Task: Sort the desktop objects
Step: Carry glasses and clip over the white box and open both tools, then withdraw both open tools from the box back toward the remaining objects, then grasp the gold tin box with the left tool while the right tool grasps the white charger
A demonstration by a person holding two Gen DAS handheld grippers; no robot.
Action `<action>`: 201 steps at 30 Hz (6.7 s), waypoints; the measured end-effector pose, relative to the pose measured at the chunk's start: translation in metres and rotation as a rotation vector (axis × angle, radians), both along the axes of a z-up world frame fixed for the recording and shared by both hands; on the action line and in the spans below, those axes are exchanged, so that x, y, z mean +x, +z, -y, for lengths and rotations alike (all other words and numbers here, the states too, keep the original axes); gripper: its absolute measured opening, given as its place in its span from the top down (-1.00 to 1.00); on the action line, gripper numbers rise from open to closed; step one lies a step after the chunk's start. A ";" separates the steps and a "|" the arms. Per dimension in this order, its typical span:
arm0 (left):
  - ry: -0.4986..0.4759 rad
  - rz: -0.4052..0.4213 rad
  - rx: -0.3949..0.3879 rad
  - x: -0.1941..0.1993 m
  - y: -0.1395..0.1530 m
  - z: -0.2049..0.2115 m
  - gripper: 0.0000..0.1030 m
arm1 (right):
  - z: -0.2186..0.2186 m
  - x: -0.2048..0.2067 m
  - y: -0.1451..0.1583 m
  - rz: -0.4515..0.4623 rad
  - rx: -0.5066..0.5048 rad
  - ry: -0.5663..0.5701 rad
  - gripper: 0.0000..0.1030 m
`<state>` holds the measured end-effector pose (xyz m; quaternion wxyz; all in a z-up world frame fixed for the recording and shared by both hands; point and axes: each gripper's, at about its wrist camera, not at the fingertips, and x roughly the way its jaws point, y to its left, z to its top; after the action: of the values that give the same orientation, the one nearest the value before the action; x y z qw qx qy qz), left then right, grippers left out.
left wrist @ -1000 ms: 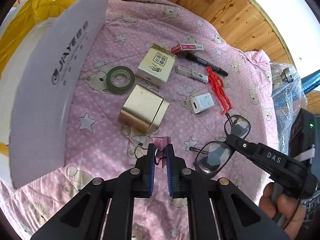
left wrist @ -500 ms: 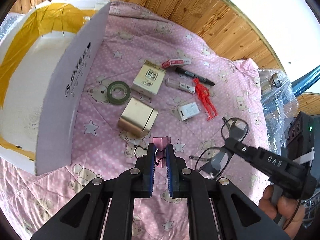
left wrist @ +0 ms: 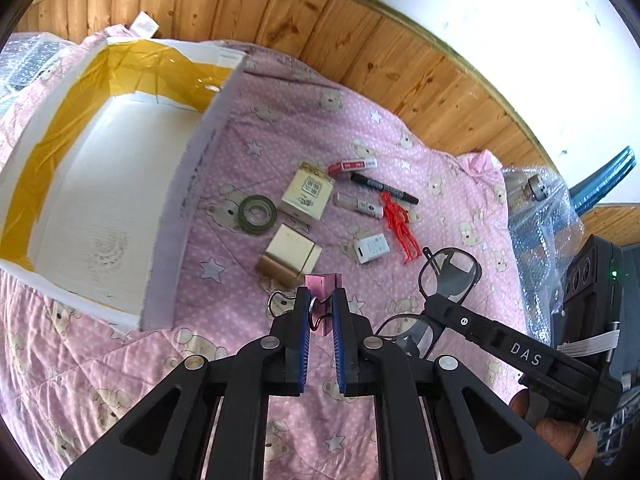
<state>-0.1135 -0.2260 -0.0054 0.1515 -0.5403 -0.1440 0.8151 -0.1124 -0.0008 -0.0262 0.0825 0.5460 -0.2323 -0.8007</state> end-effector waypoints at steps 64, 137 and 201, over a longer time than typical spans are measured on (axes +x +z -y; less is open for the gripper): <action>0.477 0.070 -0.010 -0.016 -0.015 0.218 0.33 | 0.183 -0.045 0.017 -0.011 -0.083 0.430 0.35; -0.087 0.087 -0.133 -0.004 -0.023 -0.019 0.17 | 0.021 0.019 -0.025 0.066 0.063 0.080 0.18; 0.017 0.238 -0.145 -0.105 -0.135 -0.041 -0.12 | -0.040 -0.122 -0.112 0.164 0.063 -0.076 0.29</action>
<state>-0.2188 -0.1854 -0.1408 0.0871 -0.6416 -0.1063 0.7546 -0.2346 0.0389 -0.1382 0.0157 0.6028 -0.2335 -0.7628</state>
